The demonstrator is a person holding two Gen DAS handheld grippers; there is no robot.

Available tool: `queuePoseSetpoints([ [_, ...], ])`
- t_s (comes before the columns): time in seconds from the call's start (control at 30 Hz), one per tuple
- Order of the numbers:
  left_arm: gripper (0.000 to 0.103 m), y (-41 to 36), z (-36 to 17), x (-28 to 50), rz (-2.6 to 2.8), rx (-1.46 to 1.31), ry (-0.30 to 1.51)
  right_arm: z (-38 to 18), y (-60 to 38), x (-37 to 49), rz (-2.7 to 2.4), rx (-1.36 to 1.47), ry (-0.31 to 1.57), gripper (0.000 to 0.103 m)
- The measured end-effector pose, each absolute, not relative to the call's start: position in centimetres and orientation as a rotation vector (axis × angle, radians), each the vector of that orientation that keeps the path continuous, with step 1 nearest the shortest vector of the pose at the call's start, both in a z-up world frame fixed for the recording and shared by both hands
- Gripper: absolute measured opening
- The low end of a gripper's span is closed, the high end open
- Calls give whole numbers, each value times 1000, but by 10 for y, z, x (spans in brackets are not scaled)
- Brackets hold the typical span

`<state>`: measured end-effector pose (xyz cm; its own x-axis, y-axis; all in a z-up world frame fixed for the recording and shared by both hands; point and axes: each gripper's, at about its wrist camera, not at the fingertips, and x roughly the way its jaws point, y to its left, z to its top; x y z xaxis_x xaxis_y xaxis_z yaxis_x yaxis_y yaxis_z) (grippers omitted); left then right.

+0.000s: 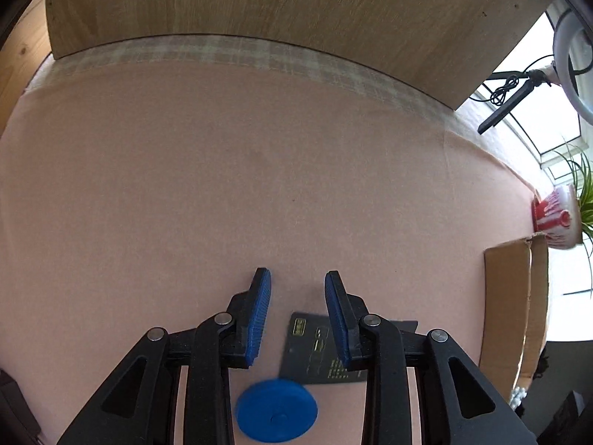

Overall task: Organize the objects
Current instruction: 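Move the right gripper over the dark grey card while the left moves aside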

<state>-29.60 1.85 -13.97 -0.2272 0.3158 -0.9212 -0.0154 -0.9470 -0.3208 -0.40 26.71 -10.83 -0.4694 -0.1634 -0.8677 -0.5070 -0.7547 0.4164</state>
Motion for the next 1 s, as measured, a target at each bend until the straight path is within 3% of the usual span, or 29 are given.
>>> queuePoseSetpoints([
  [0.2, 33, 40, -143, -284, 2177, -1779, -272, -99, 276, -6, 2321, -1441, 965, 32],
  [0.43, 33, 73, -143, -246, 2124, -1725, -138, -83, 265, -22, 2340, -1418, 699, 32],
  [0.57, 32, 91, -144, -224, 2115, -1693, -86, -77, 258, -29, 2368, -1422, 639, 32],
  [0.77, 33, 98, -144, -197, 2128, -1670, -102, -74, 247, -27, 2402, -1440, 611, 32],
  [1.0, 33, 64, -116, -180, 2197, -1611, -271, -74, 241, -28, 2421, -1448, 616, 32],
])
